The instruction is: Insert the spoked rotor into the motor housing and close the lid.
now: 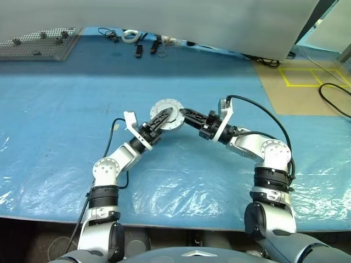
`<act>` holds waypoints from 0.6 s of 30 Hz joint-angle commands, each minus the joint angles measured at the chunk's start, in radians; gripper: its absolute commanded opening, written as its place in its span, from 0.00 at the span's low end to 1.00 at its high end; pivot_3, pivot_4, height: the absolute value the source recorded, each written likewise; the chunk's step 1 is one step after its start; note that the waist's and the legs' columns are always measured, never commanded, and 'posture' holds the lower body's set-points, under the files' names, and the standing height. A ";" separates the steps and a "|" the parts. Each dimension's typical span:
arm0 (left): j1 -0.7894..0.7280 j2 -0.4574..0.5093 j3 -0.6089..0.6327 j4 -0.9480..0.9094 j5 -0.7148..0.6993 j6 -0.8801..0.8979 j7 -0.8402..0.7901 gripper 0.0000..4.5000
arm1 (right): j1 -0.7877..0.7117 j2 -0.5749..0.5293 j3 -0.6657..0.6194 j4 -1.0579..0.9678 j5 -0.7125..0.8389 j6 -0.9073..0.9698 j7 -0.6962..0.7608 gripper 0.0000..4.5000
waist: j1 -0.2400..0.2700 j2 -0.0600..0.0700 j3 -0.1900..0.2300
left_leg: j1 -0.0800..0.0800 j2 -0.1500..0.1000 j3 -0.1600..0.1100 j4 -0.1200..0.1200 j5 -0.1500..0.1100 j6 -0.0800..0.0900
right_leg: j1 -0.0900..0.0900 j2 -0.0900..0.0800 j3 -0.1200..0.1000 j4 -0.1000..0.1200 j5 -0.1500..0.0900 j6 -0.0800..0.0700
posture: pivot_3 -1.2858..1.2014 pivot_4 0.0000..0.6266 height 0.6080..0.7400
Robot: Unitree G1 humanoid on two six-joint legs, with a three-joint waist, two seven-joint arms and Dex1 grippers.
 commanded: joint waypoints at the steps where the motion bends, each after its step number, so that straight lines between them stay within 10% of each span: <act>1: -0.010 -0.008 0.005 -0.019 -0.008 0.001 -0.020 0.59 | -0.013 0.005 0.000 -0.060 0.073 -0.012 0.023 0.26 | 0.000 0.000 0.000 | 0.000 0.000 0.000 0.000 0.000 0.000 | 0.000 0.000 0.000 0.000 0.000 0.000 | 0.52 0.24 1.00; 18: -0.021 -0.026 0.010 -0.043 -0.020 0.043 0.008 0.58 | -0.004 0.004 0.012 -0.052 0.086 -0.017 0.012 0.26 | 0.000 0.000 0.000 | -0.001 0.000 0.000 0.001 0.000 0.000 | 0.000 0.000 0.000 0.000 0.000 0.000 | 0.52 0.24 1.00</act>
